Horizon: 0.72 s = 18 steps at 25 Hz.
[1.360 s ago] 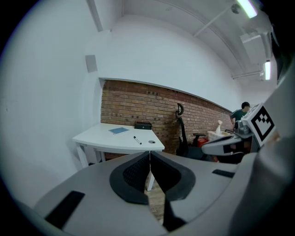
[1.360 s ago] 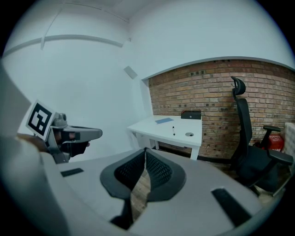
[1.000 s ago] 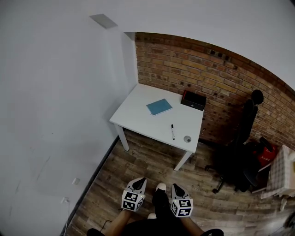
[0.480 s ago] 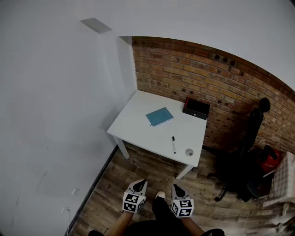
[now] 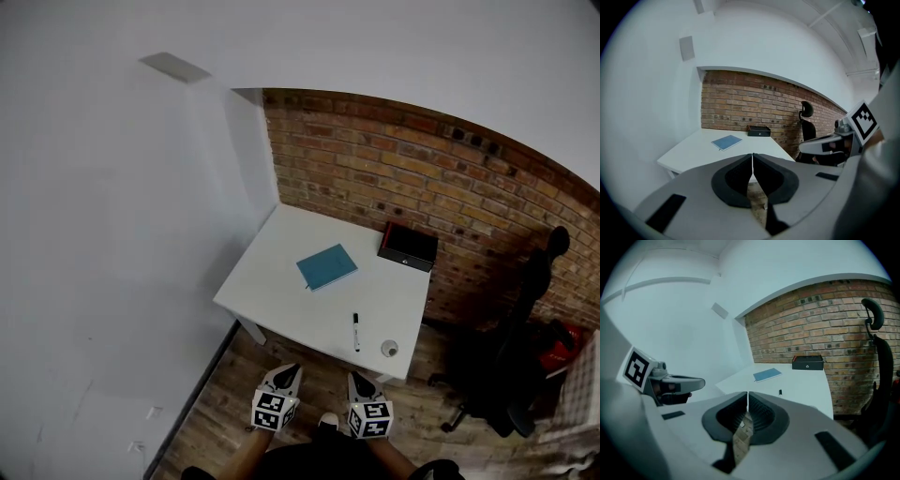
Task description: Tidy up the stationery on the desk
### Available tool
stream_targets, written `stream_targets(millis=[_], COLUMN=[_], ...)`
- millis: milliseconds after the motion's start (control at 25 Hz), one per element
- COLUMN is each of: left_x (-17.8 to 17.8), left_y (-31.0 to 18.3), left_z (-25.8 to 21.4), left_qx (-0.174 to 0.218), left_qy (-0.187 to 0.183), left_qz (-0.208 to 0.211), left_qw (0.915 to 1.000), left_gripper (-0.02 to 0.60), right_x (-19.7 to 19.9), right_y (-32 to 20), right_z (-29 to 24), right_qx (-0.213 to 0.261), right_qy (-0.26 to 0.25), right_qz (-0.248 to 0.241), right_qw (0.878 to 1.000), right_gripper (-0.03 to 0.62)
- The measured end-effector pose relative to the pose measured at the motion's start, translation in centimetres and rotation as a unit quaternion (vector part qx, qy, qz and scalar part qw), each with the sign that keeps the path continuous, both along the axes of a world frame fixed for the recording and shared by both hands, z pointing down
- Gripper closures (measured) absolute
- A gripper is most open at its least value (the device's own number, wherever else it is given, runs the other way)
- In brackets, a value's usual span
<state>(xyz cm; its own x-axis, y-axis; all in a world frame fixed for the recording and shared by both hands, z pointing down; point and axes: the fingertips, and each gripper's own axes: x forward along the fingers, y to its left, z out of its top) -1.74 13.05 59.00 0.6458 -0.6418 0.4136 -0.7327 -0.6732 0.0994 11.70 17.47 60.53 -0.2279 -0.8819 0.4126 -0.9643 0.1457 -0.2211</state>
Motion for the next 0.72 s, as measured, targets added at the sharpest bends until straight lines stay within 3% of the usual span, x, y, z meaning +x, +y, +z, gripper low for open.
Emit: stream_targets(millis=[480,720], left_x=[0.6,1.5], left_y=[-8.0,-11.3], left_z=[-0.3,0.7], left_qx=[-0.003,-0.014], left_qy=[-0.008,-0.006], left_qz=[-0.011,0.021], left_qw=[0.9999,0.9997], left_gripper=[0.565,0.565], right_x=[0.5,1.1], right_y=[-8.3,-11.6], right_z=[0.2,0.5], right_qx=[-0.012,-0.016], right_qy=[-0.008,-0.006], right_qz=[-0.019,0.008], right_qw=[1.000,1.000], right_gripper=[0.571,0.571])
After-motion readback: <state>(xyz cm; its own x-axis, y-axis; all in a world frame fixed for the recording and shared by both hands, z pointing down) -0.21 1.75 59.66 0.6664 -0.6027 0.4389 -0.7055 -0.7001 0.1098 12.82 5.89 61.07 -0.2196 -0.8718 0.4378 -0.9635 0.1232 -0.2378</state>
